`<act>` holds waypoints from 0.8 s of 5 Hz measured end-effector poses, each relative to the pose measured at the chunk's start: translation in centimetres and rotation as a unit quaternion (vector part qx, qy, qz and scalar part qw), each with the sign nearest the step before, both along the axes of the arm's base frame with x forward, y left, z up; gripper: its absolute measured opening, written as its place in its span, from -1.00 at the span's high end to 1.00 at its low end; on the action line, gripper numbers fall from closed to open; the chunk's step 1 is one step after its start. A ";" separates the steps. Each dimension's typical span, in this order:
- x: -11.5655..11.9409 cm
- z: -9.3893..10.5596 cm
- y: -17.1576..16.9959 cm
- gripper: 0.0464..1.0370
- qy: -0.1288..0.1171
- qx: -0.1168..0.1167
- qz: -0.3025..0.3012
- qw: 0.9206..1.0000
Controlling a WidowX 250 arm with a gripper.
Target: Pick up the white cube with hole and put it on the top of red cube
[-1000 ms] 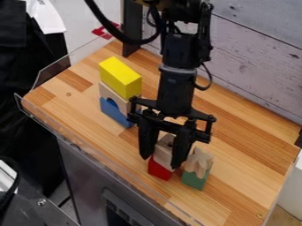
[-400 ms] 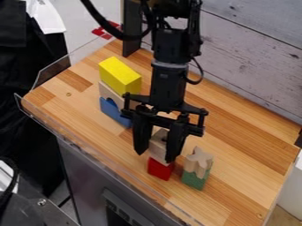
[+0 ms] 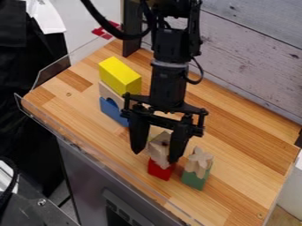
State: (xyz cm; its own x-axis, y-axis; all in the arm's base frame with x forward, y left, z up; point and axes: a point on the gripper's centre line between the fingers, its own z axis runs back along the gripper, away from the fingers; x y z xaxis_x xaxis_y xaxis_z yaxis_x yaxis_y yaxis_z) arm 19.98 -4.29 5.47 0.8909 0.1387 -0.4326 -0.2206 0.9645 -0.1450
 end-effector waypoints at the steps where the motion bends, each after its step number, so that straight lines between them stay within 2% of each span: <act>1: 0.2 0.9 0.1 -0.93 -0.016 0.002 -0.004 1.000; 2: 0.9 3.3 0.5 -0.93 -0.054 0.013 -0.003 0.998; 3: 2.2 6.7 1.6 -0.93 -0.103 0.031 -0.005 0.994; 4: 4.6 6.7 3.3 -0.93 -0.109 0.046 -0.012 0.993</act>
State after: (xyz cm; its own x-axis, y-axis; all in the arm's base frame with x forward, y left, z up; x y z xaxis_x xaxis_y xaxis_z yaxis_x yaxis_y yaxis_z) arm 24.58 -0.99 12.19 0.9656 0.1464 -0.2150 -0.1707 0.9804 -0.0988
